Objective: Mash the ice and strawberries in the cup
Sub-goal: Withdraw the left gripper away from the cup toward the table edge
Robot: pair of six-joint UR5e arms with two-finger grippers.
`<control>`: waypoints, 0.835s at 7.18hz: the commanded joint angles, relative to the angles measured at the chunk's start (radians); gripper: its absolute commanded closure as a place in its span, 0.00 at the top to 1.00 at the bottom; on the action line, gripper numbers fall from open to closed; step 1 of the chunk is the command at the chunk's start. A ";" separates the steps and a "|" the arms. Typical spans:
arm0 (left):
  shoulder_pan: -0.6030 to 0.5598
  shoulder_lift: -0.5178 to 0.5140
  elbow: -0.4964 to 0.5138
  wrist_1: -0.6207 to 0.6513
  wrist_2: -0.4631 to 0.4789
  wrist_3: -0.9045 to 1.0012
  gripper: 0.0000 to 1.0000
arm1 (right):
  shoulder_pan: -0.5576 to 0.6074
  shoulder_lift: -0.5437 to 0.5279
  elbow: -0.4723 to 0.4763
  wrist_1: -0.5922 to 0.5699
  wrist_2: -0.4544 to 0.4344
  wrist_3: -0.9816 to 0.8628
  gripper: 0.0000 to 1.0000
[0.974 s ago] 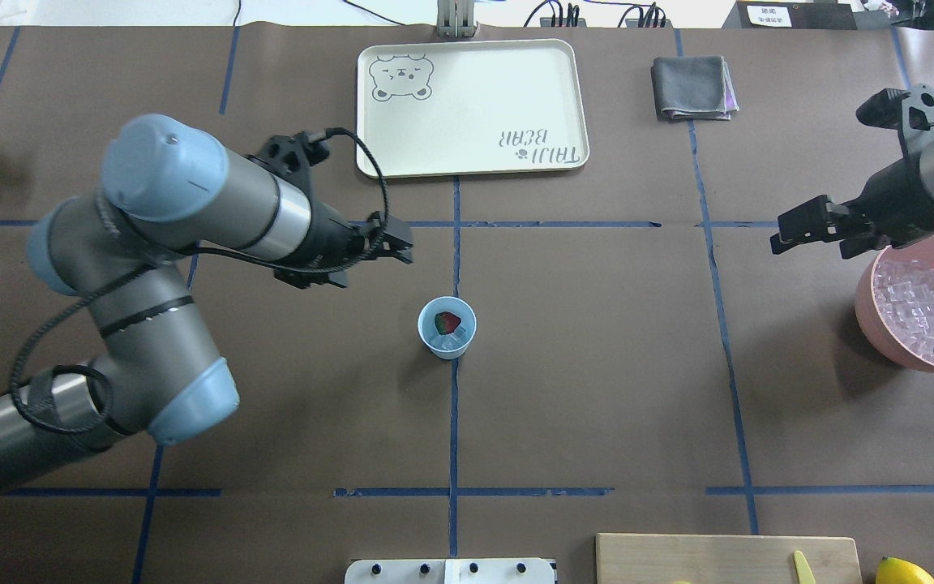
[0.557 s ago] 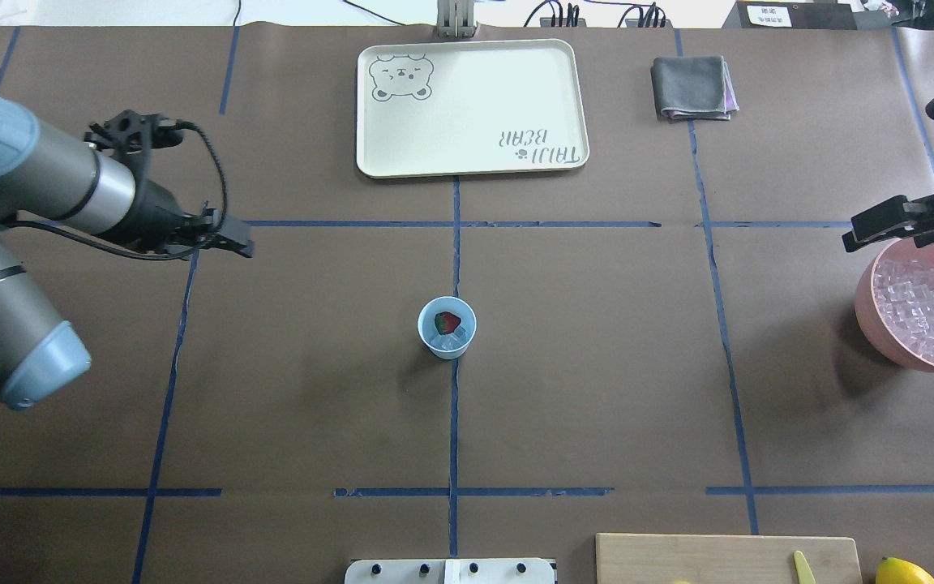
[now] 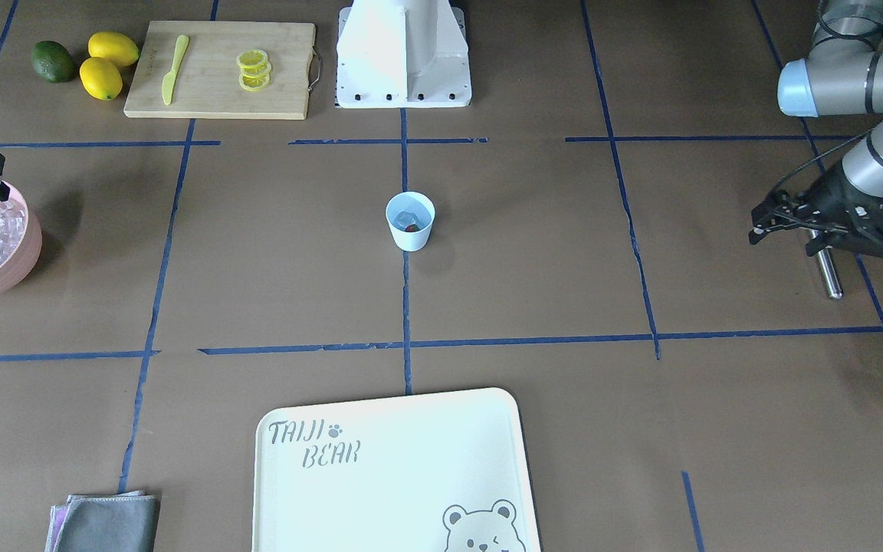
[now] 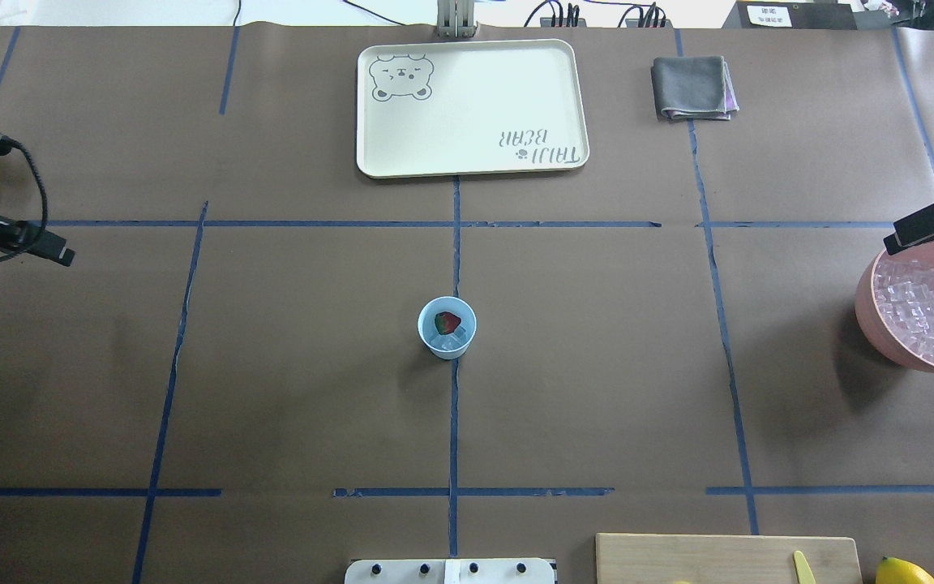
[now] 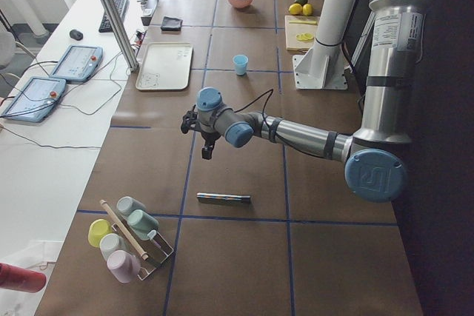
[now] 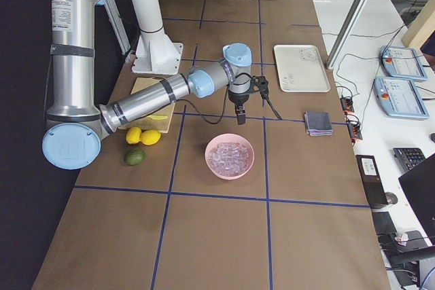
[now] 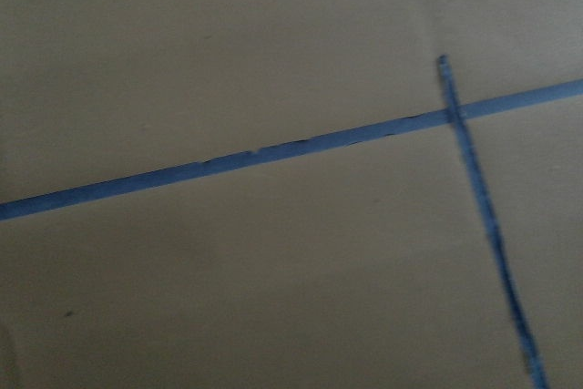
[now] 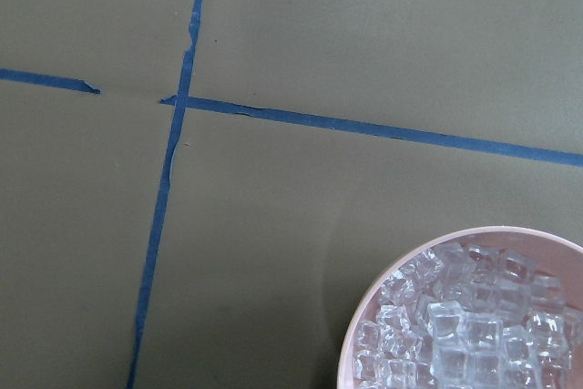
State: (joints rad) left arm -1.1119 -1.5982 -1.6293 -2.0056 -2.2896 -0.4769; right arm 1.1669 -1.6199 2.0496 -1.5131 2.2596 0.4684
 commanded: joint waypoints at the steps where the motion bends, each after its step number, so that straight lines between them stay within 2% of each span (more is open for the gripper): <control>1: -0.077 -0.041 0.155 -0.001 -0.021 0.058 0.99 | 0.001 -0.005 -0.002 0.004 0.002 -0.002 0.99; 4: -0.111 -0.072 0.246 0.036 -0.031 0.103 0.98 | 0.001 -0.005 -0.003 0.005 0.026 -0.002 0.99; 5: -0.109 -0.098 0.249 0.133 -0.051 0.107 0.98 | 0.001 -0.005 -0.002 0.007 0.026 -0.002 0.99; 6: -0.108 -0.101 0.252 0.174 -0.051 0.107 0.98 | 0.001 -0.005 -0.002 0.007 0.026 -0.002 0.99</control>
State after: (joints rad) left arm -1.2203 -1.6872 -1.3843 -1.8953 -2.3332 -0.3719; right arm 1.1674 -1.6244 2.0472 -1.5070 2.2852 0.4663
